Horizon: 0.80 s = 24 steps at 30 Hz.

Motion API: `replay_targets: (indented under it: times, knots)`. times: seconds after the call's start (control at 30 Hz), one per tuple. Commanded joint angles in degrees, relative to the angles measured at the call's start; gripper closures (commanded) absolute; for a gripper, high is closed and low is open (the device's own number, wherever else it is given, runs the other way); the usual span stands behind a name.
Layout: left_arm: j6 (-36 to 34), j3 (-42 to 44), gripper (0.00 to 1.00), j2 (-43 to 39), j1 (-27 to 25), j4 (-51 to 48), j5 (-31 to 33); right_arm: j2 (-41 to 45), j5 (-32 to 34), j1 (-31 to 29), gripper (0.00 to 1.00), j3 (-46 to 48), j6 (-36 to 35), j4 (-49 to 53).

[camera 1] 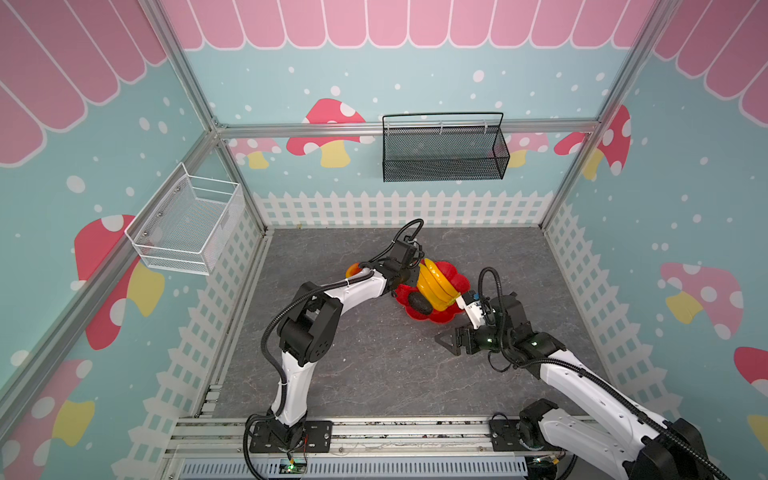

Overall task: Place and organize the fake fruits in the fruit bowl
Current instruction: 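Place the mango into the bowl beside the bananas with the left gripper, then grasp the mango farthest from the robot with the left gripper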

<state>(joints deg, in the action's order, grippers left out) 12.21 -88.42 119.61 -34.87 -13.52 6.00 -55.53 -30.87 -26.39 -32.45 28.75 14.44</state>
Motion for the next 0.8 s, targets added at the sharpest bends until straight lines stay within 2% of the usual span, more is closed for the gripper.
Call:
replay_targets:
  times: [0.0,0.27,0.4,0.53,0.67,0.77]
  knots:
    - [-1.5,-1.4,0.53,1.1,0.3,-0.9,0.2,-0.4,0.4,-0.1,0.05,-0.1,-1.1,-1.0]
    - [-2.1,0.7,0.41,-3.6,0.3,0.1,0.3,-1.7,-0.1,-0.1,0.05,-1.0,-1.9,-1.1]
    - [-2.4,4.5,0.39,-8.5,1.8,1.7,4.1,-1.4,-0.8,-0.1,0.05,-1.0,-2.4,-1.4]
    - [-0.3,8.0,0.39,-10.8,7.6,-0.1,7.3,-0.9,-5.5,-0.2,0.05,0.2,-3.0,-2.1]
    - [0.8,8.4,0.39,-8.9,14.7,-3.1,3.7,-1.5,-7.0,-0.3,0.05,1.5,-3.2,-2.7]
    - [1.2,7.6,0.38,-6.7,17.7,-3.4,1.5,-2.2,-7.6,-0.5,0.05,2.0,-2.1,-4.6]
